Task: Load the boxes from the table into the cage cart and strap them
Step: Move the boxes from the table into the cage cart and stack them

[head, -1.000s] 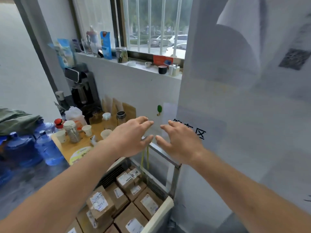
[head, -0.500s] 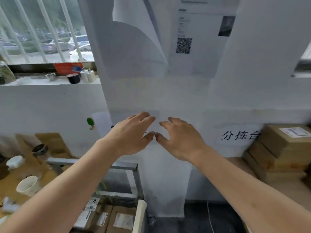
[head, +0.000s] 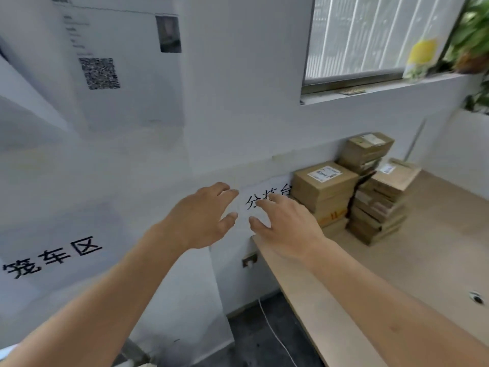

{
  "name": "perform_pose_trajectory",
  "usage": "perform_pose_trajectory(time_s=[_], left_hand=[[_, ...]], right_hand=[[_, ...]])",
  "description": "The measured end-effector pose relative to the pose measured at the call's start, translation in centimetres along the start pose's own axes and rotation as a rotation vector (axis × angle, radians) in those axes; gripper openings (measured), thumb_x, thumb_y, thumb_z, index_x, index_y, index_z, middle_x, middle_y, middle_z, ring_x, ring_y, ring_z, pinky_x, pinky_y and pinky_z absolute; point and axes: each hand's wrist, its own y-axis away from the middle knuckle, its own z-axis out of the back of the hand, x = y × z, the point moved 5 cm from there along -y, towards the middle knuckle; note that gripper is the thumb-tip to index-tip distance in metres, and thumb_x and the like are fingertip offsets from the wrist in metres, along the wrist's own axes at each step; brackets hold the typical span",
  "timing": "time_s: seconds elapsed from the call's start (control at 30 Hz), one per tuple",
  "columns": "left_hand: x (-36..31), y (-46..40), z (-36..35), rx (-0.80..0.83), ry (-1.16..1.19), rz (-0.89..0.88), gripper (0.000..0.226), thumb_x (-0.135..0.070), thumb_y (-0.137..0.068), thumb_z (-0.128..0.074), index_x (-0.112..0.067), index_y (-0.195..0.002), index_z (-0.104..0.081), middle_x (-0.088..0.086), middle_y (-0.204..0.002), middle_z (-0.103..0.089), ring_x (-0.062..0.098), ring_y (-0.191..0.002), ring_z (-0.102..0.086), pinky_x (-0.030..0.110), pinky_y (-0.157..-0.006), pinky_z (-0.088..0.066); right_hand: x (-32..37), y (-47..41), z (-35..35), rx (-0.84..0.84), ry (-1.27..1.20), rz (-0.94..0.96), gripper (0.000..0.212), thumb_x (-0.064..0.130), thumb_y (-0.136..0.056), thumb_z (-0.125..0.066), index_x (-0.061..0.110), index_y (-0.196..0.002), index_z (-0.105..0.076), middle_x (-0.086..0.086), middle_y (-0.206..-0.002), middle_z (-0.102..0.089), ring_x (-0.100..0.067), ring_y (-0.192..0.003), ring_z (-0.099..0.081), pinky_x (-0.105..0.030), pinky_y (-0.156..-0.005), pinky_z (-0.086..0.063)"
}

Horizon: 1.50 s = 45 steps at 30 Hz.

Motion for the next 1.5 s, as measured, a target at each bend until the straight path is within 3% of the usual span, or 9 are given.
perform_pose_trajectory(time_s=[0.3, 0.5, 0.87, 1.0, 1.1, 1.27, 1.33, 1.5], left_hand=[[-9.3, -13.8, -3.8, 0.02, 0.06, -0.125, 0.053, -0.044, -0.106, -0.045, -0.027, -0.156, -0.039, -0.01, -0.153, -0.041, 0.022, -0.131, -0.051, 0.042, -0.101, -0.049], [-13.5, -21.7, -6.4, 0.072, 0.086, -0.22, 0.052, -0.043, -0.105, -0.047, -0.027, -0.154, -0.041, -0.009, -0.154, -0.041, 0.023, -0.134, -0.05, 0.041, -0.102, -0.048], [-15.6, -37.6, -14.5, 0.222, 0.064, -0.396, 0.054, -0.042, -0.103, -0.053, -0.021, -0.151, -0.043, -0.001, -0.156, -0.038, 0.026, -0.134, -0.048, 0.043, -0.103, -0.048], [-15.4, -42.4, -18.3, 0.295, 0.072, -0.446, 0.059, -0.051, -0.099, -0.053, -0.019, -0.148, -0.046, 0.006, -0.154, -0.038, 0.031, -0.135, -0.047, 0.046, -0.107, -0.046], [-15.3, -44.8, -20.5, 0.34, 0.029, -0.478, 0.066, -0.061, -0.097, -0.052, -0.024, -0.151, -0.043, 0.011, -0.162, -0.028, 0.034, -0.144, -0.034, 0.045, -0.116, -0.038], [-14.9, -46.3, -23.1, 0.437, 0.053, -0.441, 0.086, -0.086, -0.09, -0.035, -0.046, -0.163, -0.015, 0.007, -0.172, -0.005, 0.037, -0.158, -0.005, 0.056, -0.126, -0.02], [-15.1, -46.3, -23.6, 0.445, 0.07, -0.414, 0.087, -0.089, -0.088, -0.031, -0.051, -0.162, -0.006, 0.003, -0.173, 0.001, 0.037, -0.158, 0.002, 0.06, -0.125, -0.016], [-15.6, -45.5, -24.0, 0.475, 0.107, -0.31, 0.105, -0.101, -0.069, -0.041, -0.06, -0.158, -0.002, 0.003, -0.17, 0.002, 0.048, -0.151, -0.012, 0.06, -0.122, -0.022]], right_hand=[[-14.8, -3.1, 1.5, -0.045, 0.015, -0.177, 0.046, 0.058, -0.101, -0.041, 0.023, -0.122, -0.063, -0.004, -0.125, -0.059, -0.029, -0.119, -0.056, -0.043, -0.094, -0.048], [-22.4, -4.9, 2.0, -0.04, 0.015, -0.334, 0.054, 0.059, -0.103, -0.04, 0.024, -0.141, -0.057, -0.008, -0.152, -0.049, -0.03, -0.14, -0.045, -0.046, -0.11, -0.041], [-35.8, -12.3, -1.3, -0.085, 0.064, -0.746, 0.054, 0.057, -0.102, -0.04, 0.025, -0.145, -0.05, -0.012, -0.149, -0.048, -0.032, -0.137, -0.044, -0.047, -0.112, -0.039], [-40.0, -14.9, -2.9, -0.1, 0.076, -0.919, 0.051, 0.055, -0.101, -0.044, 0.023, -0.14, -0.052, -0.014, -0.144, -0.049, -0.035, -0.132, -0.047, -0.047, -0.11, -0.04], [-42.8, -16.5, -4.3, -0.06, 0.112, -1.057, 0.053, 0.059, -0.099, -0.046, 0.022, -0.136, -0.054, -0.021, -0.149, -0.043, -0.043, -0.135, -0.042, -0.051, -0.113, -0.039], [-46.3, -18.3, -5.4, -0.052, 0.168, -1.182, 0.07, 0.072, -0.095, -0.047, 0.034, -0.152, -0.034, -0.028, -0.165, -0.015, -0.057, -0.148, -0.017, -0.059, -0.121, -0.025], [-47.6, -18.8, -5.7, -0.044, 0.157, -1.235, 0.077, 0.079, -0.091, -0.046, 0.04, -0.155, -0.027, -0.028, -0.166, -0.012, -0.059, -0.148, -0.015, -0.062, -0.12, -0.024], [-48.4, -19.8, -6.0, -0.161, 0.125, -1.274, 0.063, 0.076, -0.091, -0.051, 0.032, -0.136, -0.047, -0.024, -0.147, -0.036, -0.049, -0.126, -0.044, -0.054, -0.105, -0.04]])
